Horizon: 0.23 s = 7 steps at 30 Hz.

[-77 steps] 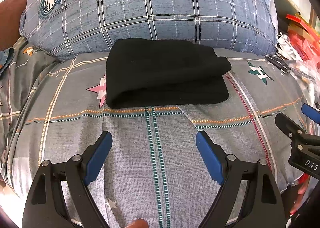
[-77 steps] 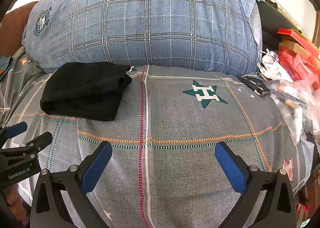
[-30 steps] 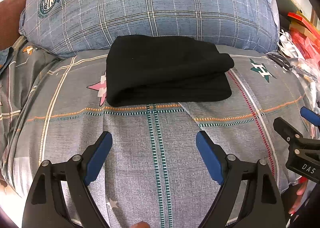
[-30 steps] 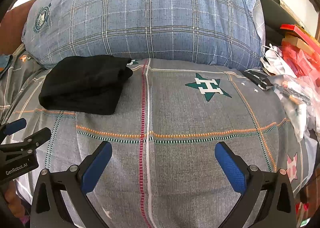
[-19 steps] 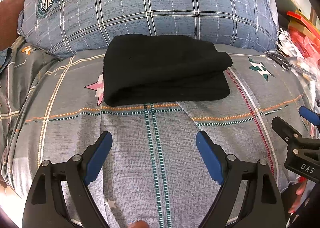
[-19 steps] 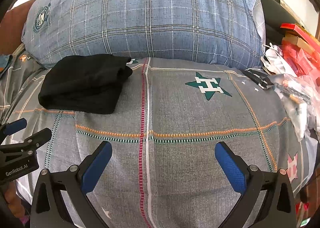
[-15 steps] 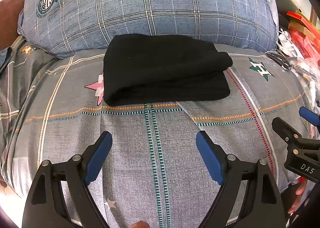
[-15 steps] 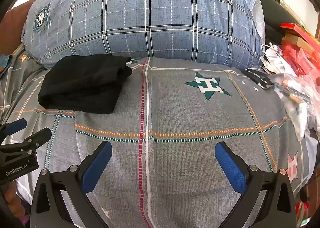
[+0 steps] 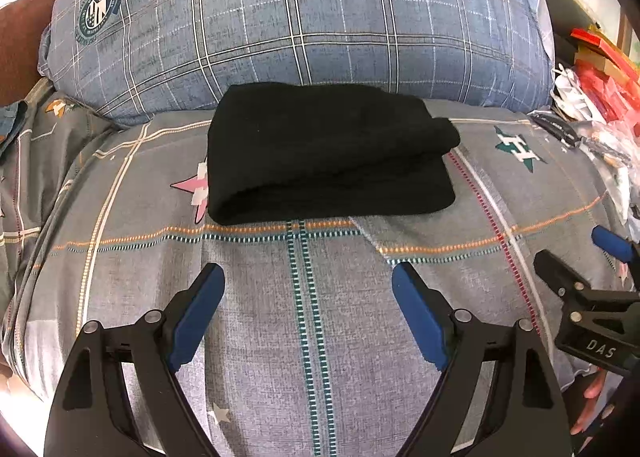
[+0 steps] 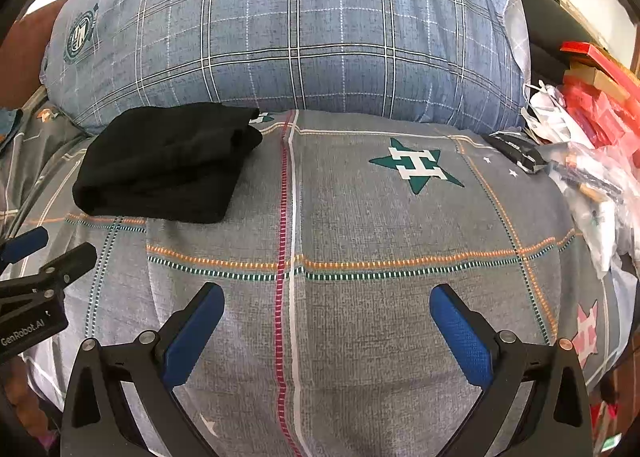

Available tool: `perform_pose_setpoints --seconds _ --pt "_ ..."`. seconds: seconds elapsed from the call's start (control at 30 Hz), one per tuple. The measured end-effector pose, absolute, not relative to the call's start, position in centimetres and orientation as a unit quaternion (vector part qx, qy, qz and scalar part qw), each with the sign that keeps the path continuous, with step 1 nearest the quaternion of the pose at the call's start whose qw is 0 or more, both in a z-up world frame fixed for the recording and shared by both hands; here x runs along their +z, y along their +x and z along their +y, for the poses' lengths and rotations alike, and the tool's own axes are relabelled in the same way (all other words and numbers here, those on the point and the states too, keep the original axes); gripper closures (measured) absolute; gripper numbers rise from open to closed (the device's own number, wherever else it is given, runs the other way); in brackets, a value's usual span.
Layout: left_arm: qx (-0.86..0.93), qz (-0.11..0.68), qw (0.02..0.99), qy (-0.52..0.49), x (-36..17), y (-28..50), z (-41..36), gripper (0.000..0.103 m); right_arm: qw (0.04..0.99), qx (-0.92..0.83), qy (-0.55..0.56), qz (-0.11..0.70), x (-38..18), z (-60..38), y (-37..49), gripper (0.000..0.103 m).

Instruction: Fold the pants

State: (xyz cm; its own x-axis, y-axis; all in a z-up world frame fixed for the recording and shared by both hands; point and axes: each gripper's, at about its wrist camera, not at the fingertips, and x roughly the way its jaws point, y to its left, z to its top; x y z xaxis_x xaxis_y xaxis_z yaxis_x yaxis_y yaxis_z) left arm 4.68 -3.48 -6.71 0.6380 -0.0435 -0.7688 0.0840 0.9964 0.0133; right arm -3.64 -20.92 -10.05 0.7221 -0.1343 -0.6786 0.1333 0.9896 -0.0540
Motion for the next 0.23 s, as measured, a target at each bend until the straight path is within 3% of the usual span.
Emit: perform_pose_setpoints --seconds 0.23 --pt "-0.036 0.427 0.903 0.024 -6.65 4.92 -3.68 0.016 0.927 -0.075 0.003 0.367 -10.17 -21.3 -3.56 0.0"
